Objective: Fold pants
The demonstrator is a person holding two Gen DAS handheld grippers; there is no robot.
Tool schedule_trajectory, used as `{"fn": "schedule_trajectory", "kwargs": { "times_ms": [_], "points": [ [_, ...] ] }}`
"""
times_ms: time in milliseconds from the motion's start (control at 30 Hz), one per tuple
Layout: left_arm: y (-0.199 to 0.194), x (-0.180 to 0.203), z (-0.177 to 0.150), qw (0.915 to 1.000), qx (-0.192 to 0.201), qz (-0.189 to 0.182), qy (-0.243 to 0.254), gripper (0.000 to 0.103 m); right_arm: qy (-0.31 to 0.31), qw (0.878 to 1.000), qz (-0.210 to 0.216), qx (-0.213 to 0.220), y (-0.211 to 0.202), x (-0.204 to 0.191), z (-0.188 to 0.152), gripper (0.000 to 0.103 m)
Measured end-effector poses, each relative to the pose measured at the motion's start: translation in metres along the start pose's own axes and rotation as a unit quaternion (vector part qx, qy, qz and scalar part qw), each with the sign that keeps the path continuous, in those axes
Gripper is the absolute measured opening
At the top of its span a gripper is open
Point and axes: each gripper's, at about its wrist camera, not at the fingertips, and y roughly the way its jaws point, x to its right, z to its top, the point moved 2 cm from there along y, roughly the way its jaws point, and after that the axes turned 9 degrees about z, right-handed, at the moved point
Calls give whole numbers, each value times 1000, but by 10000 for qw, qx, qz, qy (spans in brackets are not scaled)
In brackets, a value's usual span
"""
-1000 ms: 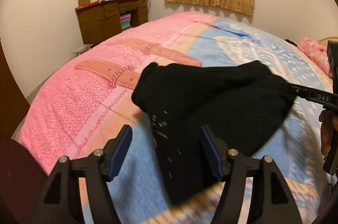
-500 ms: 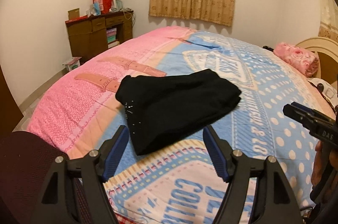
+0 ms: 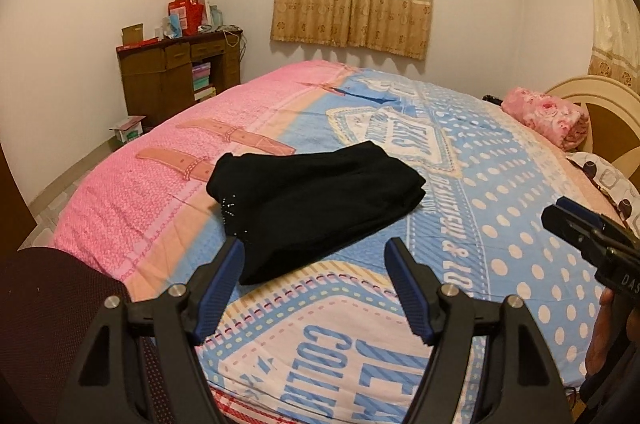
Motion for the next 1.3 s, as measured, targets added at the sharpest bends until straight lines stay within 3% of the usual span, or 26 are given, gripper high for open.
{"fn": "schedule_trajectory", "kwargs": {
  "times_ms": [433,633,933,1300],
  "points": [
    [-8,9,-3,9999,61,-45,96,76,-47,9999,-78,123,-20,-7,0,69],
    [-4,10,-2,9999,-46,-44,128,86,-15,9999,-86,126,-20,-5,-1,69],
    [-5,2,2,9999,-13,102,83,87,-53,9998,-66,152,-21,-8,-1,69],
    [-7,-6,5,9996,52,266,-16,100,-117,9997,12,229,-22,-13,-1,69]
  ]
}}
